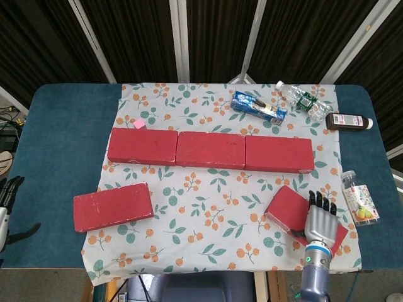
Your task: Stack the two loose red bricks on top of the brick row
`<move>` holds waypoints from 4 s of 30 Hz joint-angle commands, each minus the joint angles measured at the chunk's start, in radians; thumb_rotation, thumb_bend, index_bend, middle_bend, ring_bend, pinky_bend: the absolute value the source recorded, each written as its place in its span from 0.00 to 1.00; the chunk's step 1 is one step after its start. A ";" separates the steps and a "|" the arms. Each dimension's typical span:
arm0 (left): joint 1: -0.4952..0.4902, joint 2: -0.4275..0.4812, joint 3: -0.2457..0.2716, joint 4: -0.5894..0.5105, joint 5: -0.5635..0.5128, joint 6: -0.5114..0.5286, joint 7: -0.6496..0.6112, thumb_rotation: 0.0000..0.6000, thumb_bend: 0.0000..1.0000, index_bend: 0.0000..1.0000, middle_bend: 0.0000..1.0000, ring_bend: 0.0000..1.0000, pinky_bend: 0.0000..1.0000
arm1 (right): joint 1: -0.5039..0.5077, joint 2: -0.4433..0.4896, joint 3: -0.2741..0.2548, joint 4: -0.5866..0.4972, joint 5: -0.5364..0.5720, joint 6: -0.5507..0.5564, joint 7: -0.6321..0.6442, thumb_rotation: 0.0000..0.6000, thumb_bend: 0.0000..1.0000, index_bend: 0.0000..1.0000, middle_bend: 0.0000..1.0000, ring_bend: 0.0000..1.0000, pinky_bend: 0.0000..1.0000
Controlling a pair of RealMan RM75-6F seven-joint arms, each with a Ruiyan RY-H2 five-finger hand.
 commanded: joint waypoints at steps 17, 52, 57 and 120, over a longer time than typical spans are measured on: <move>0.002 0.007 -0.007 0.005 -0.014 0.001 -0.023 1.00 0.01 0.04 0.06 0.00 0.13 | 0.014 -0.031 -0.035 0.011 0.027 0.019 0.008 1.00 0.15 0.00 0.00 0.00 0.00; -0.002 -0.001 -0.012 0.000 -0.031 -0.007 0.002 1.00 0.01 0.04 0.05 0.00 0.13 | 0.063 -0.033 -0.016 0.119 0.138 -0.050 0.018 1.00 0.15 0.00 0.10 0.00 0.00; -0.002 -0.001 -0.010 -0.002 -0.028 -0.008 0.006 1.00 0.01 0.04 0.05 0.00 0.13 | 0.067 -0.032 -0.020 0.119 0.137 -0.044 0.016 1.00 0.15 0.00 0.19 0.00 0.00; -0.002 -0.013 -0.015 -0.007 -0.049 -0.008 0.056 1.00 0.01 0.04 0.03 0.00 0.14 | 0.499 0.006 0.284 0.005 0.227 0.016 -0.371 1.00 0.15 0.31 0.42 0.44 0.22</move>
